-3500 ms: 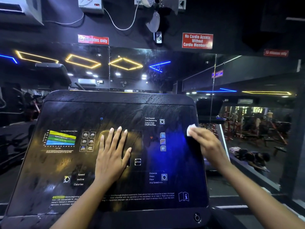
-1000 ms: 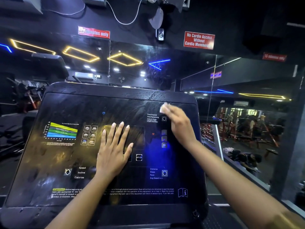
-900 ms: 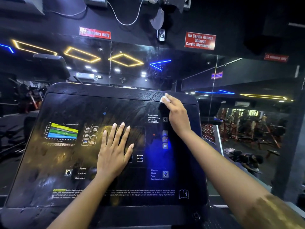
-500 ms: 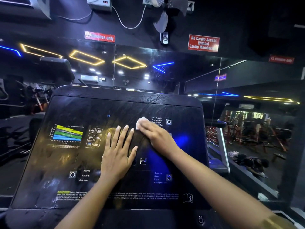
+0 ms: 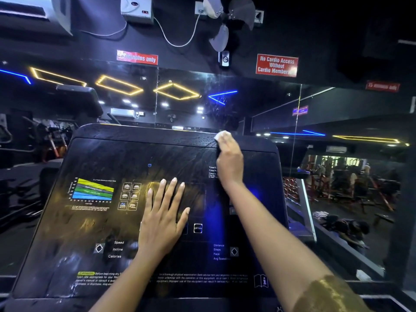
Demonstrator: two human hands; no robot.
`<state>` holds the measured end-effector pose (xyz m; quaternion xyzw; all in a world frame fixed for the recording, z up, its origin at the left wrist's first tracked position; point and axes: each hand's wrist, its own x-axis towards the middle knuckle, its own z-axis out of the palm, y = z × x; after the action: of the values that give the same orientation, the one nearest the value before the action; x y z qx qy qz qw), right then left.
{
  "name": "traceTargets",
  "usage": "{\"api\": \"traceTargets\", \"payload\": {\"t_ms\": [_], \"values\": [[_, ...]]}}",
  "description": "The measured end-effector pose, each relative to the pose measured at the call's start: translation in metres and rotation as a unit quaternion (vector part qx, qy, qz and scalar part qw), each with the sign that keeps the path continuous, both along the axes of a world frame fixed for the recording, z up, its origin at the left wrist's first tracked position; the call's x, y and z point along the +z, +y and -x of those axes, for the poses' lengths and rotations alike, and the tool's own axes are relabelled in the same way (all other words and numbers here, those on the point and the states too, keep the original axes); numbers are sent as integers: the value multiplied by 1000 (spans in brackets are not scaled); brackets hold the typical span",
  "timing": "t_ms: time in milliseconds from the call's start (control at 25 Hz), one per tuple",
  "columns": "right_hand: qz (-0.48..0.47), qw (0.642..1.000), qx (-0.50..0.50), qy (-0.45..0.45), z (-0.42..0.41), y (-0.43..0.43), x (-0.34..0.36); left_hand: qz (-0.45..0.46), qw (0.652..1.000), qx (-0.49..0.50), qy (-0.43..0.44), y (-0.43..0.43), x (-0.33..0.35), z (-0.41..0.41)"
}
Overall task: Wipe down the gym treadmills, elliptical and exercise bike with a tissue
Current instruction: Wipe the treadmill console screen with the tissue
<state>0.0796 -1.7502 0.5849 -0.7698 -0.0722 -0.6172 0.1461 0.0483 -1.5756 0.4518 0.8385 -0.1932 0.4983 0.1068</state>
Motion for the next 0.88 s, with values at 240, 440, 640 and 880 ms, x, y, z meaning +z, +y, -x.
{"api": "traceTargets", "payload": {"t_ms": [240,440,640,880], "values": [[201,978,34,42,13,44,-27,7,1000,-5,-7,0,-1,0],[334,937,62,82,54,5,-67,3,1000,-8,-4,1,-1,-1],[402,908,59,100,101,-38,-141,5,1000,-10,-9,1,0,0],[331,937,92,67,112,-44,-111,6,1000,-12,-19,1,-3,-2]]}}
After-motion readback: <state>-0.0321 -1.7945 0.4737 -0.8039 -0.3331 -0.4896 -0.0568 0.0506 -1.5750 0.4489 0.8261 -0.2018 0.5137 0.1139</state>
